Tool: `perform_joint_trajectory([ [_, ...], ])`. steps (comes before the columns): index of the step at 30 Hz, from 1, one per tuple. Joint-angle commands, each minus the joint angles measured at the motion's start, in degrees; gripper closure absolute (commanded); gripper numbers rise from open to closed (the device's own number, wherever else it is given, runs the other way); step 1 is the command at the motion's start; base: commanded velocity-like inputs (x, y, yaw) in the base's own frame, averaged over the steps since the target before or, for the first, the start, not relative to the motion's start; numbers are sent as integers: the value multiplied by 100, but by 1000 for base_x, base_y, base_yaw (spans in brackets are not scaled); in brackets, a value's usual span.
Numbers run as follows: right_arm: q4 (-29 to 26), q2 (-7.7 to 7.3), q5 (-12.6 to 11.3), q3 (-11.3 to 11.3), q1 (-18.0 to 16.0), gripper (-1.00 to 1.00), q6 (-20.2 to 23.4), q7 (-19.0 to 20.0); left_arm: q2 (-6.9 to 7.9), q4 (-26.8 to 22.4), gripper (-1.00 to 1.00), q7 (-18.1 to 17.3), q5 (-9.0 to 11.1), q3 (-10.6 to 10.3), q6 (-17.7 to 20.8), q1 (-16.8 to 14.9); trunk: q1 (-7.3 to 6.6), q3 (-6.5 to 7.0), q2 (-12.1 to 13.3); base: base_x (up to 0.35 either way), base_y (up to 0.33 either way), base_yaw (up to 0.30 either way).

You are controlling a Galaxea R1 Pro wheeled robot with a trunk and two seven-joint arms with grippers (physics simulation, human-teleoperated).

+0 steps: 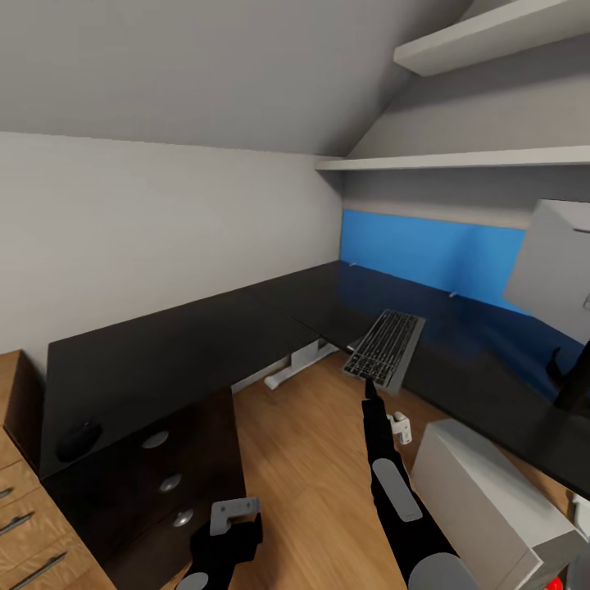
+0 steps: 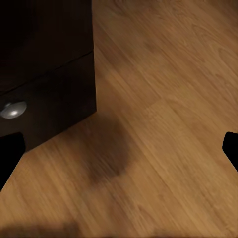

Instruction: In the bedroom, organize the workspace by keeping the computer under the desk, ensuring the monitor is on the desk, placing the keyboard on the desk next to the monitor, placing the mouse on the desk next to the keyboard, moving the folder from the swivel chair onto the desk next to the mouse, stacking the notebook on top of the folder with the pen on top of the notebook, and positioning the swivel chair next to the desk.

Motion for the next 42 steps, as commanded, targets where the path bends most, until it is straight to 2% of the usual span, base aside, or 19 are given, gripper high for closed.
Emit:
perform_joint_trajectory([
  [1,5,4,-61,-9,-3,-100,0,47,0,-9,-100,41,44,-4,11,-2,1,-4,-2,167,5,0],
  [7,0,4,-53,-9,-3,-100,-2,47,0,-9,-100,40,43,-4,16,-2,1,-4,-2,158,2,0],
  [12,-6,4,-52,-9,-3,-100,-9,47,7,-5,-100,40,44,-245,14,-2,1,-4,-2,48,0,0],
  [42,-11,-46,-52,-18,-3,-100,-18,47,17,0,-100,41,47,-281,10,-2,1,-4,-2,63,0,0],
])
